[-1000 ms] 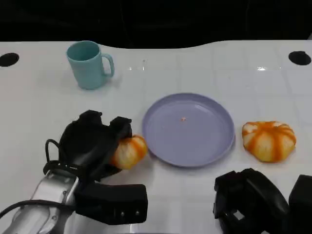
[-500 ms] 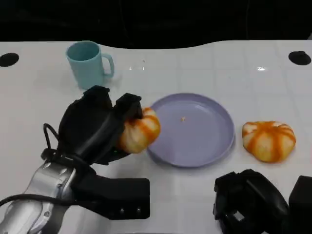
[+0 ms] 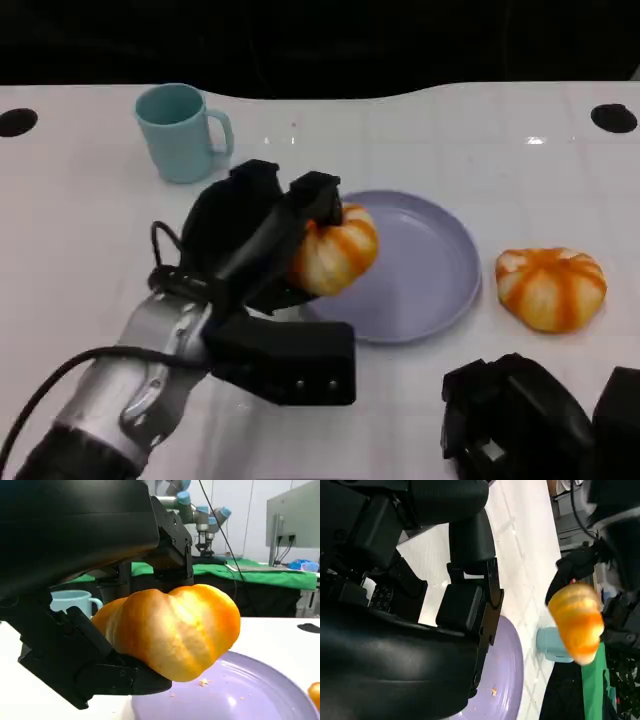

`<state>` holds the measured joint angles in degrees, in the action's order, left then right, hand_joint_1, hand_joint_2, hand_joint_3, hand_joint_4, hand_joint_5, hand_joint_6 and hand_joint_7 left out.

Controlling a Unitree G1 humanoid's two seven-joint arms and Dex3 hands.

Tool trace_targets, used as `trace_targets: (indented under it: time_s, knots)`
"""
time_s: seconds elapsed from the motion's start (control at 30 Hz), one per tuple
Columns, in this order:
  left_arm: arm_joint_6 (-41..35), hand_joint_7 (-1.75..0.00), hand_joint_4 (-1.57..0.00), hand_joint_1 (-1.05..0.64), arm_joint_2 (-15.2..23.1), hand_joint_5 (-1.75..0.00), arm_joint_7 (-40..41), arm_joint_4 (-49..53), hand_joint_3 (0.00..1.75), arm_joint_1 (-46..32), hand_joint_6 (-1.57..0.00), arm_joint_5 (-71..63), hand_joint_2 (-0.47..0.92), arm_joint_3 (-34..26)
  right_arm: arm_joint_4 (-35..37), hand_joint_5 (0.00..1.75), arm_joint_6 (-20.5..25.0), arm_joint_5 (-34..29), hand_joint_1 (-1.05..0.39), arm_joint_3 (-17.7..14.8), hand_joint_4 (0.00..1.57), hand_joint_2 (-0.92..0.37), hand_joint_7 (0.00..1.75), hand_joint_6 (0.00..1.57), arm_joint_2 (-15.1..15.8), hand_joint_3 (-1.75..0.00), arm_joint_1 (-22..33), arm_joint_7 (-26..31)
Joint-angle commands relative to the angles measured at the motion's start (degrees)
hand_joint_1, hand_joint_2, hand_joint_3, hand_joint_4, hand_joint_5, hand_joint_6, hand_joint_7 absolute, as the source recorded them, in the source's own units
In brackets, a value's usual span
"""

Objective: Grasp the bread from the table and place it into the plate.

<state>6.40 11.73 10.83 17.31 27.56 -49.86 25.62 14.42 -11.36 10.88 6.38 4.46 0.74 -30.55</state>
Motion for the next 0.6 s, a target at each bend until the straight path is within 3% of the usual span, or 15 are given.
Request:
trace_targets:
  time_s: [0.03, 0.27, 0.47, 0.6]
  knots:
    - [0.96, -1.75, -0.92, -0.28, -2.0, -1.75, 2.95, 6.46, 0.94, 4.16, -0.67, 0.19, 0.53, 1.23, -0.55, 1.32, -0.89, -0.01, -1.05, -0.62, 1.55, -0.08, 1.06, 1.57, 0.63, -1.35, 0.54, 0.04]
    - [1.33, -1.75, -0.99, -0.32, -5.56, -1.75, 7.36, 15.91, 0.92, 9.07, -0.72, -0.12, 0.5, 3.49, 0.21, 1.3, -1.53, 0.48, -1.05, -0.77, 1.55, -0.05, 1.02, 1.57, 0.65, -1.37, 0.21, -0.7]
    - [2.04, -1.75, -1.0, -0.27, -9.44, -1.75, 12.07, 25.45, 1.03, 13.32, -0.72, -0.01, 0.44, 5.72, -0.21, 1.29, 0.16, 1.4, -1.05, -0.96, 1.56, -0.03, 1.01, 1.57, 0.42, -1.37, 0.33, -0.83]
    - [2.17, -1.63, -1.0, -0.28, -10.75, -1.75, 13.83, 30.36, 0.95, 15.77, -0.73, -0.05, 0.46, 6.99, -0.15, 1.29, -0.29, 1.03, -1.05, -0.77, 1.57, -0.03, 1.02, 1.57, 0.51, -1.37, 0.32, -0.64]
